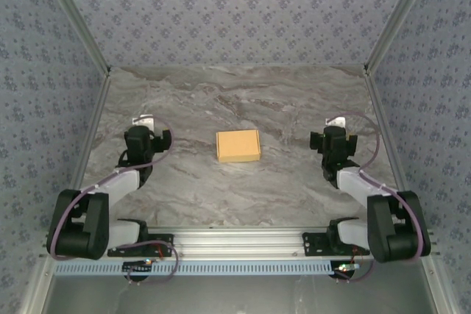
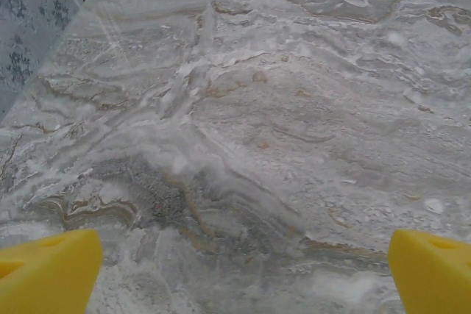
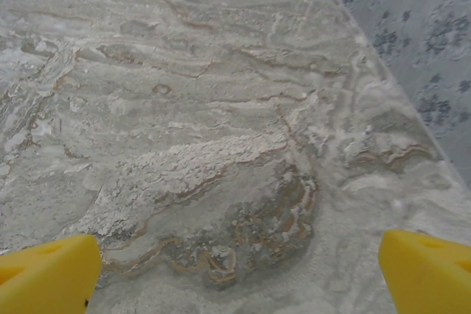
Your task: Fold the paper box
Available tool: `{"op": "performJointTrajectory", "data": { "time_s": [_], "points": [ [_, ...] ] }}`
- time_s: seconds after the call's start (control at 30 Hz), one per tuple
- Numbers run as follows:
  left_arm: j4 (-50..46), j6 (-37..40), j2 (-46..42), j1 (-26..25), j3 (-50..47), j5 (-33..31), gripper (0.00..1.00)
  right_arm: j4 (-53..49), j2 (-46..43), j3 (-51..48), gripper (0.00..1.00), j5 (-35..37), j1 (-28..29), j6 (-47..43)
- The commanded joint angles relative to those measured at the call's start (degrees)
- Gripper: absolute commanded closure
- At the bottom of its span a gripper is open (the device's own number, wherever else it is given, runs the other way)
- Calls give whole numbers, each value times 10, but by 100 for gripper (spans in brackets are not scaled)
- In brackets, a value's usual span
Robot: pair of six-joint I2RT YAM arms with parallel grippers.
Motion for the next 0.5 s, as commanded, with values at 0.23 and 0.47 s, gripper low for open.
{"op": "performJointTrajectory", "data": {
  "time_s": [0.23,0.47],
  "points": [
    [122,36,19,56,-29,96,1,186,56,-27,1,-85,-24,-47],
    [187,33,60,66,-39,118,1,282,108,-54,1,-124,-52,-35]
  ]
}}
